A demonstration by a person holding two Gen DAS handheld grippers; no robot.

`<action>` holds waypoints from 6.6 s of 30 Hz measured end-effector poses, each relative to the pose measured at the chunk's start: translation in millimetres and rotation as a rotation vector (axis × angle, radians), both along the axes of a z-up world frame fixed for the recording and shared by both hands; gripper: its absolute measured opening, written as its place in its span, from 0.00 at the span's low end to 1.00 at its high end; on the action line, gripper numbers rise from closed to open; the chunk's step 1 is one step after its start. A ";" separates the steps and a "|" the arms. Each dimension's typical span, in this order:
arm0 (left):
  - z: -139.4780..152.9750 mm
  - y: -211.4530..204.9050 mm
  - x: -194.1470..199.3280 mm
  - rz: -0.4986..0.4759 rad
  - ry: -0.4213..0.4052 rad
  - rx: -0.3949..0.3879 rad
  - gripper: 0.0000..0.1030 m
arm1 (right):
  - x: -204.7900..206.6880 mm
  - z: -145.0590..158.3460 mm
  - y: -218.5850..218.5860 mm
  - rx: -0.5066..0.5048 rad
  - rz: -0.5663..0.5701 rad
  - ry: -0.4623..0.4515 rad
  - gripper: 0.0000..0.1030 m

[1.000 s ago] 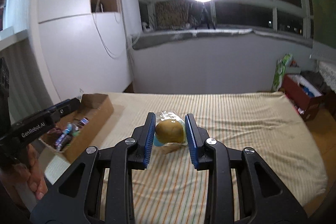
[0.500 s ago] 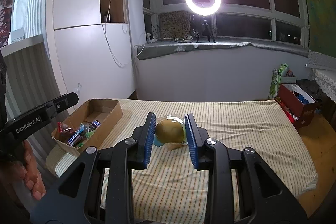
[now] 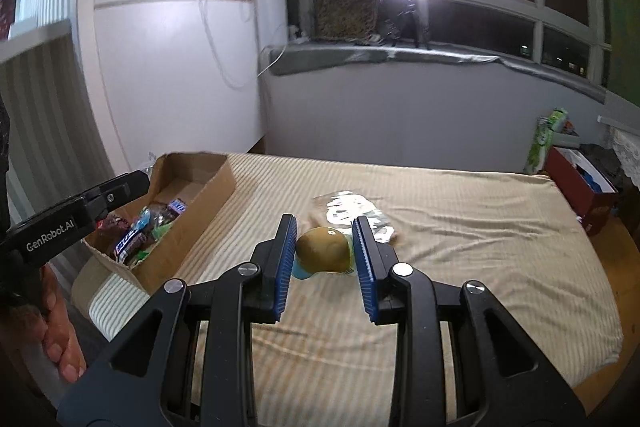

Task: Organize snacks
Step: 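Lift both held candies and carry them toward the cardboard box, then lower the green candy bag with the left gripper while the right lowers the yellow ball, open both, then move both open grippers back over the wrapped bread loaf, then grasp the wrapped bread loaf with the left gripper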

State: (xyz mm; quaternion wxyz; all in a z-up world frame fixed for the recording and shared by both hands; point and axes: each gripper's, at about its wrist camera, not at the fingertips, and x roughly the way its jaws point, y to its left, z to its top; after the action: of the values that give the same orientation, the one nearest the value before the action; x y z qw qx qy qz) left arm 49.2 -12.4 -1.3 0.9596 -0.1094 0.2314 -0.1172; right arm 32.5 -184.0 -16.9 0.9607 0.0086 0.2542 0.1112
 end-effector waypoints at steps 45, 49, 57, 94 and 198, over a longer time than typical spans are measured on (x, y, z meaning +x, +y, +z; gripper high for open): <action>-61.0 155.7 53.7 0.282 0.183 0.052 0.42 | 127.9 -65.6 213.3 -0.047 0.395 0.106 0.47; -63.3 157.0 55.0 0.297 0.181 0.043 0.55 | 127.1 -65.8 207.7 -0.046 0.384 0.106 0.47; -48.1 159.4 35.4 0.331 0.139 0.038 0.64 | 96.6 -45.6 207.1 -0.063 0.383 0.061 0.50; -26.7 48.9 19.5 0.203 0.089 0.175 0.69 | 54.9 -53.3 51.4 0.077 0.164 0.061 0.60; -117.2 -121.4 184.2 -0.231 0.337 0.046 0.80 | 158.2 -119.6 -53.3 0.173 0.058 0.323 0.72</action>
State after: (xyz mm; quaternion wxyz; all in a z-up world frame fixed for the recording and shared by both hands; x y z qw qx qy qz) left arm 233.4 -133.8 -118.4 0.8897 -0.0780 0.4022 -0.2013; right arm 190.7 -237.3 -136.5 0.8995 0.1015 0.3948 0.1573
